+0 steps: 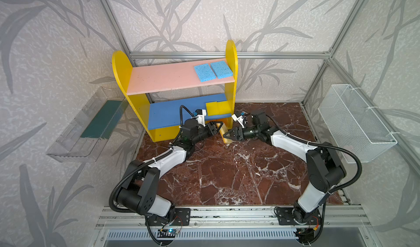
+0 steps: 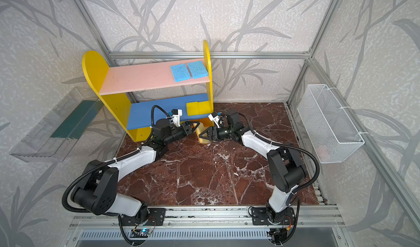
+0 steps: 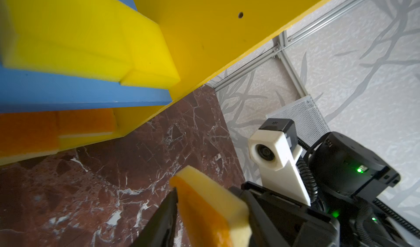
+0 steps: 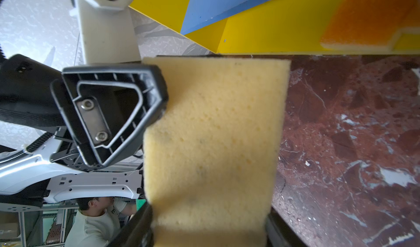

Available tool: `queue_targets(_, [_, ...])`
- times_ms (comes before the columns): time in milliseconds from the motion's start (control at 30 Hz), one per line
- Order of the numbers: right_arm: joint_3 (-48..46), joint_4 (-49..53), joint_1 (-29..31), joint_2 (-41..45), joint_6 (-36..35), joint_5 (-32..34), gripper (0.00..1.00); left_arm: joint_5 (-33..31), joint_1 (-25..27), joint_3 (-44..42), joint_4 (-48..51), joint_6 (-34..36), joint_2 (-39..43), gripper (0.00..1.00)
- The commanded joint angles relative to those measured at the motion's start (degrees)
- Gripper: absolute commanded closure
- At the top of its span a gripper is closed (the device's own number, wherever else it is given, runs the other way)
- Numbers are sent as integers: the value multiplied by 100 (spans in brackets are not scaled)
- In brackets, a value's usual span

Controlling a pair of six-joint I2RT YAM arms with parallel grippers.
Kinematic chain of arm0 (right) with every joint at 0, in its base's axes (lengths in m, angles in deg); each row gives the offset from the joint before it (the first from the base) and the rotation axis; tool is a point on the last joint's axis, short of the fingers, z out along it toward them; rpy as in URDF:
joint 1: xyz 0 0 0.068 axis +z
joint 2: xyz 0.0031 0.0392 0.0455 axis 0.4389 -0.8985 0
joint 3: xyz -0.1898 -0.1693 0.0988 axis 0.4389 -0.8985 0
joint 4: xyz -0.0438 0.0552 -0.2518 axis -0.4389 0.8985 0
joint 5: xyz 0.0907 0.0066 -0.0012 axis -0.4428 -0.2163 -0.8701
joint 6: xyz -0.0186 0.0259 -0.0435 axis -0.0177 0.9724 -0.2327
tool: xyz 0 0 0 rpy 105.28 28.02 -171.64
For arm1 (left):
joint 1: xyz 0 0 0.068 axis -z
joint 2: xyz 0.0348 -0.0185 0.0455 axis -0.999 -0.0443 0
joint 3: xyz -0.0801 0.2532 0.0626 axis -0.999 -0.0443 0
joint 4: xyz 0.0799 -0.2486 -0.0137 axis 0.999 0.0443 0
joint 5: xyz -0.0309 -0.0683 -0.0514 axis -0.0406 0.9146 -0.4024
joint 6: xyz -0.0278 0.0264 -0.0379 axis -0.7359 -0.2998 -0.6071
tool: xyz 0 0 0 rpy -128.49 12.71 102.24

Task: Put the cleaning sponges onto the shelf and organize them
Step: 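Lift the pale yellow sponge toward the shelf while the left gripper rises beside it, then grasp the sponge with the left gripper while the right gripper opens and releases it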

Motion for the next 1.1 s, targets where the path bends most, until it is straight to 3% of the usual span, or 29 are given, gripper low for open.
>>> queue_targets(0, [-94,-11,-26,111,-218,29,35,-247,154,293,555,247,-30,68])
queue_targets(133, [-126,243,-2,278,-428,185,33,-342,230,351,807,307,-12,82])
queue_targets(267, [-220,378,7,443,-595,400,21,-587,228,243,1222,323,141,95])
queue_targets(367, [-359,505,-2,592,-697,700,12,-770,234,188,1778,481,432,95])
queue_targets(467, [-689,420,-79,785,-623,977,1,-1341,313,270,2846,817,828,96])
queue_targets(567, [-1241,129,-231,1044,-407,1254,1,-2241,536,537,4182,1219,1089,96])
queue_targets(700, [-1625,553,-336,1313,-605,1888,1,-3119,842,997,5641,1469,894,97])
queue_targets(867, [-1891,957,-345,1599,-728,2422,1,-3852,1151,1239,6381,1487,320,98])
queue_targets(1067, [-2067,1098,-416,1837,-730,2578,1,-3963,1479,1708,6387,1352,-631,96])
